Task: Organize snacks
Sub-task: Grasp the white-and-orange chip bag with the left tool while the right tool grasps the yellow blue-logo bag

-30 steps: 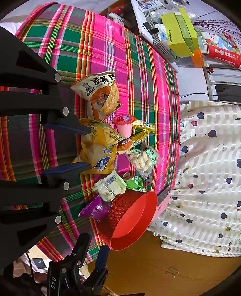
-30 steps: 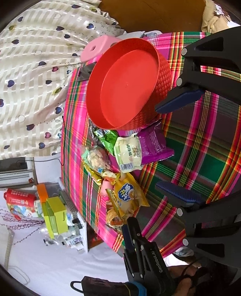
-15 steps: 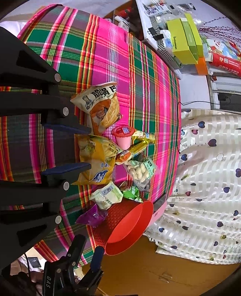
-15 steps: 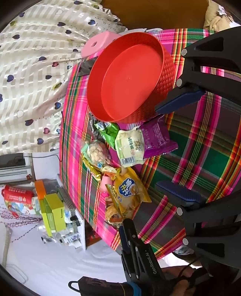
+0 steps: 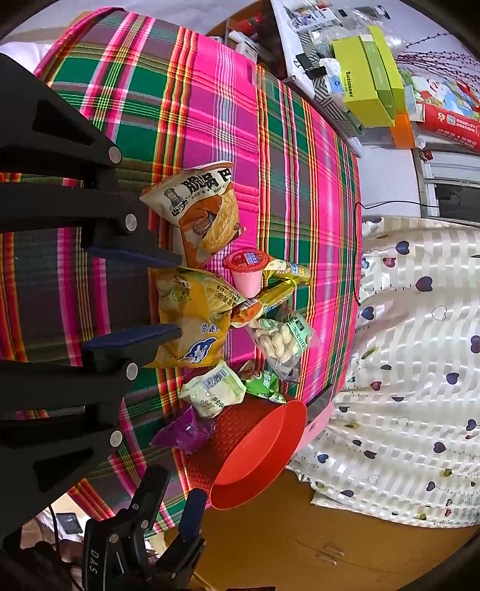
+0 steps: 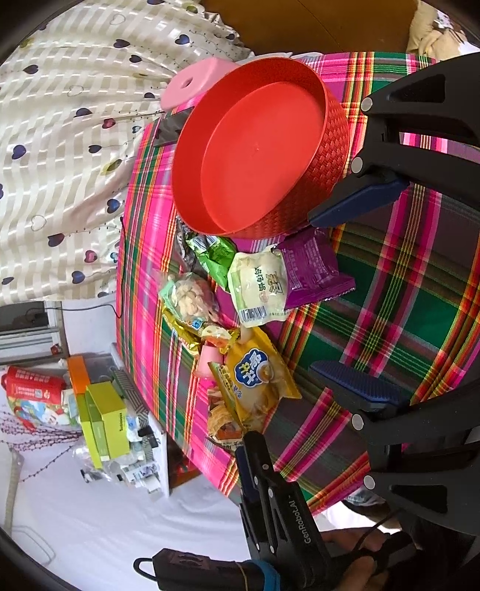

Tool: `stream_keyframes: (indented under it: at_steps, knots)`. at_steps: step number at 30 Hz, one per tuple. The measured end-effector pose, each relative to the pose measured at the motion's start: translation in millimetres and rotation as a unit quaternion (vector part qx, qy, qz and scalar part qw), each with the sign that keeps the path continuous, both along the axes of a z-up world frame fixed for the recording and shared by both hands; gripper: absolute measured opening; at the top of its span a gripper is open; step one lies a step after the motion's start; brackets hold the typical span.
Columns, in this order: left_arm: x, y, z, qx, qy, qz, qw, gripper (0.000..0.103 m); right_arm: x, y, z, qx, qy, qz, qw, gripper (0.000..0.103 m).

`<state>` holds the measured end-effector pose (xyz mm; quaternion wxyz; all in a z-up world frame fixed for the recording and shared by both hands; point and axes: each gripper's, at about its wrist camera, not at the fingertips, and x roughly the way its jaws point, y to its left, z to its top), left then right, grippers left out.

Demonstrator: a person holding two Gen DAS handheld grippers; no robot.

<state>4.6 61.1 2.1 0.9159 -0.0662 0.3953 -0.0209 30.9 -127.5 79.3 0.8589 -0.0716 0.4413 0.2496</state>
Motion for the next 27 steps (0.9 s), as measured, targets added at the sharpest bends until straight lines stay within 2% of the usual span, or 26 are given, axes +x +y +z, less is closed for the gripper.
stream_keyframes:
  at_steps: [12,27]
  knots:
    - [0,5,-2,-0.008,0.000,0.007,0.9999,0.032,1,8,-5,-0.002,0.005,0.005,1.000,0.075]
    - [3,53,-2,-0.038,-0.003,0.055,0.9977,0.032,15,31,-4,0.006,0.015,0.036,0.999,0.075]
